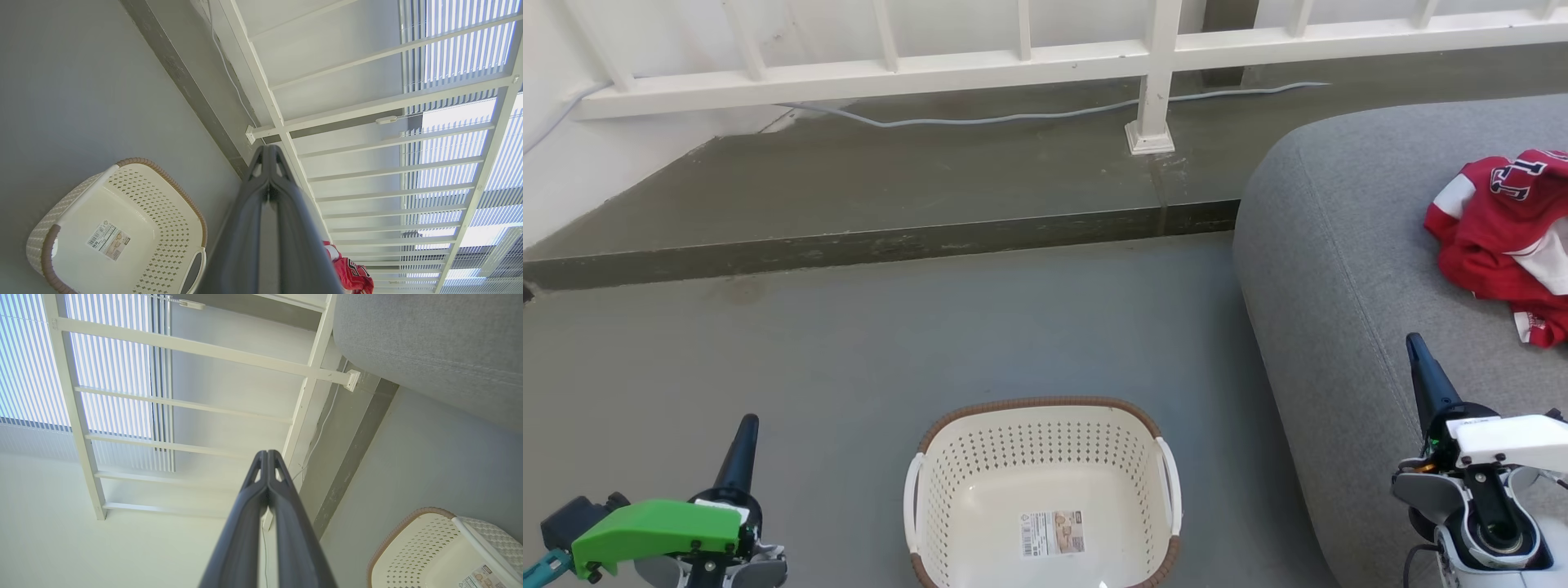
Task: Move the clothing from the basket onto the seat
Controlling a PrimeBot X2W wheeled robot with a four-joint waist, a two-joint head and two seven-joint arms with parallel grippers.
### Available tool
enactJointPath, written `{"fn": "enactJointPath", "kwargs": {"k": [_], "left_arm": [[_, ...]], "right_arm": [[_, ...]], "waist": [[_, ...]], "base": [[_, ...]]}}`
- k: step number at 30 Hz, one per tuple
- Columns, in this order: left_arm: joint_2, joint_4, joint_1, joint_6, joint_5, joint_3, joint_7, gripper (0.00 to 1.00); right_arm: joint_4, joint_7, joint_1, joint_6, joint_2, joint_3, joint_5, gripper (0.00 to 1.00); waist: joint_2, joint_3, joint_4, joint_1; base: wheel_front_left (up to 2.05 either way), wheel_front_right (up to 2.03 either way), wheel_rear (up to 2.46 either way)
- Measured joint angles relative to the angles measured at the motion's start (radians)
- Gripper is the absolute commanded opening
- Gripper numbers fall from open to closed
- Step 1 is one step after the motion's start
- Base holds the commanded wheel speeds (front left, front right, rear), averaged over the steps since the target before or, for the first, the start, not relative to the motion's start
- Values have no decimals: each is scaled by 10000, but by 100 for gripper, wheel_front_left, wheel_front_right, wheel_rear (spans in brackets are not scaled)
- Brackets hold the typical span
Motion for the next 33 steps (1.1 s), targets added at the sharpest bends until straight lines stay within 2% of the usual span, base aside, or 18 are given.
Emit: {"fn": "enactJointPath", "kwargs": {"k": [18,33], "left_arm": [[-176,364,-308,-433,-2161,537,424,0],[-192,431,-389,-443,-2165,554,424,0]], "right_arm": [[96,525,-137,167,240,-537,2176,0],[98,525,-139,169,240,-560,2196,0]], "waist": [[0,6,74,0],[0,4,75,0]], "base": [[0,0,0],[0,0,0]]}}
